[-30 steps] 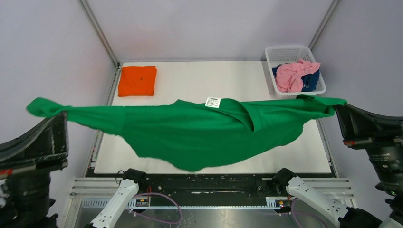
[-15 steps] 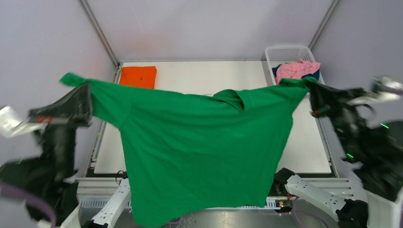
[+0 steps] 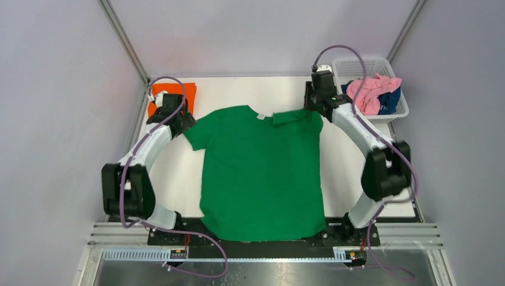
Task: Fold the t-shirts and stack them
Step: Flatten out the tshirt
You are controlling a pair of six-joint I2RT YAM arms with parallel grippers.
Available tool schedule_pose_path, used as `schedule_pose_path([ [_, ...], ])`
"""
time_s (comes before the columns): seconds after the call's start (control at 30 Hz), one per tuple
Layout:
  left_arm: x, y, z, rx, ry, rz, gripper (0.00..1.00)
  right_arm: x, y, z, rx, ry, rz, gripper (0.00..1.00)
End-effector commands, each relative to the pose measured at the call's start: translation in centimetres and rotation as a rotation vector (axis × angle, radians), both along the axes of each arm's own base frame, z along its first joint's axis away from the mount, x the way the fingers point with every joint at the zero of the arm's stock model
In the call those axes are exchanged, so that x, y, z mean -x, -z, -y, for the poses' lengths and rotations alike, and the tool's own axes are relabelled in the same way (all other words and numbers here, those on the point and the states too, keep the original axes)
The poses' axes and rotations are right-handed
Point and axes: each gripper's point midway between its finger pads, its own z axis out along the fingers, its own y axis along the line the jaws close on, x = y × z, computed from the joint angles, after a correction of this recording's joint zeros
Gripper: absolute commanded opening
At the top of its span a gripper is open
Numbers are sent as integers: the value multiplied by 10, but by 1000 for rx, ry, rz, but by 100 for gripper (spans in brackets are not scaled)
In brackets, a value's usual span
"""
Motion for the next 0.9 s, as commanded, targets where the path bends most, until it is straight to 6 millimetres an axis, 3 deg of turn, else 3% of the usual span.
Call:
schedule_pose_path([
  [0.0, -45, -21, 9, 67, 32, 89, 87, -49, 14, -49, -273, -132, -63, 72],
  [0.03, -48, -18, 11, 73, 40, 75, 97, -51, 19, -52, -286, -133, -97, 96],
  [0.13, -53, -18, 23, 113, 93, 67, 99, -46, 25, -50, -302, -113, -125, 100],
  [0.23, -55, -21, 45, 185, 184, 76, 99, -19, 29, -49, -344, -93, -157, 99],
  [0.33, -59, -19, 77, 251, 299, 81, 99, 26, 41, -50, -428, -67, -231, 100],
  [0.37, -61, -16, 87, 258, 323, 76, 99, 49, 60, -49, -441, -51, -288, 100],
  [0.43, -66, -9, 107, 274, 366, 56, 99, 89, 78, -54, -446, -48, -346, 100],
  [0.57, -74, 23, 131, 315, 391, -23, 99, 171, 118, -70, -391, -81, -466, 99],
  [0.63, -76, 41, 136, 335, 386, -64, 99, 198, 137, -77, -381, -95, -521, 99],
  [0.73, -70, 68, 140, 368, 370, -127, 99, 210, 164, -72, -361, -53, -584, 99],
  [0.87, -45, 102, 141, 392, 341, -220, 99, 198, 186, -67, -276, -20, -633, 99],
])
